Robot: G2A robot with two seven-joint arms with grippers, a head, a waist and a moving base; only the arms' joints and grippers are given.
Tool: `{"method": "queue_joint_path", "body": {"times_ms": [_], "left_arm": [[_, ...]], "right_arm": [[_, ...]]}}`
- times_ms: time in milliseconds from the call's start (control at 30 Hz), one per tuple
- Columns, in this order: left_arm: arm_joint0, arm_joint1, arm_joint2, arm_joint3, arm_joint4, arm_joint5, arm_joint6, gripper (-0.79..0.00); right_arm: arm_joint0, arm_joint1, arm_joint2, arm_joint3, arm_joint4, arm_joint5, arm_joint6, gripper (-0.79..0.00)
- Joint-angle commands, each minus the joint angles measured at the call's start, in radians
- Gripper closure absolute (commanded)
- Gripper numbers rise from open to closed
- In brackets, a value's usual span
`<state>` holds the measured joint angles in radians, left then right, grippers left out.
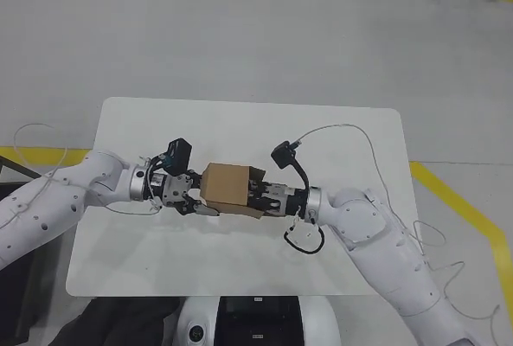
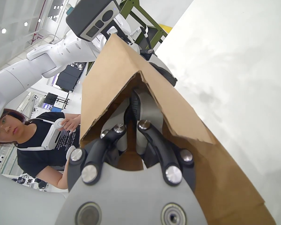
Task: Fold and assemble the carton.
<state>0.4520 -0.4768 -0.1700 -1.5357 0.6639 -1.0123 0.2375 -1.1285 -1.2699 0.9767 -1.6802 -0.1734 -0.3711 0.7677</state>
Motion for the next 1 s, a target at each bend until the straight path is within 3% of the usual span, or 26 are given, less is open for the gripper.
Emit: {"method": "queue_joint_path", "body": {"times_ms": [0,200,500,567,700,967], "left_arm": [[0.0,0.0,0.0,0.003,-0.001,0.0,0.002,-0.191],[-0.001,-0.002,0.0,0.01,-0.006,0.0,0.005,-0.182],[-0.005,-0.009,0.0,0.021,-0.003,0.0,0.006,-0.182],[-0.005,-0.01,0.0,0.02,-0.002,0.0,0.008,-0.182],[-0.005,-0.01,0.0,0.018,0.006,0.0,0.009,-0.188],[0.0,-0.012,0.0,0.014,0.023,0.0,0.006,-0.194]], "right_arm": [[-0.015,0.005,0.017,-0.013,0.003,0.0,0.002,0.0],[-0.058,0.021,0.083,-0.026,0.035,0.011,-0.004,0.0],[-0.089,0.036,0.154,-0.022,0.229,0.004,0.057,0.0],[-0.087,0.038,0.161,-0.009,0.305,0.013,0.089,-0.065],[-0.069,0.039,0.16,0.02,0.448,0.042,0.169,-0.296],[0.003,0.035,0.107,0.067,0.503,0.179,0.248,-0.345]]}}
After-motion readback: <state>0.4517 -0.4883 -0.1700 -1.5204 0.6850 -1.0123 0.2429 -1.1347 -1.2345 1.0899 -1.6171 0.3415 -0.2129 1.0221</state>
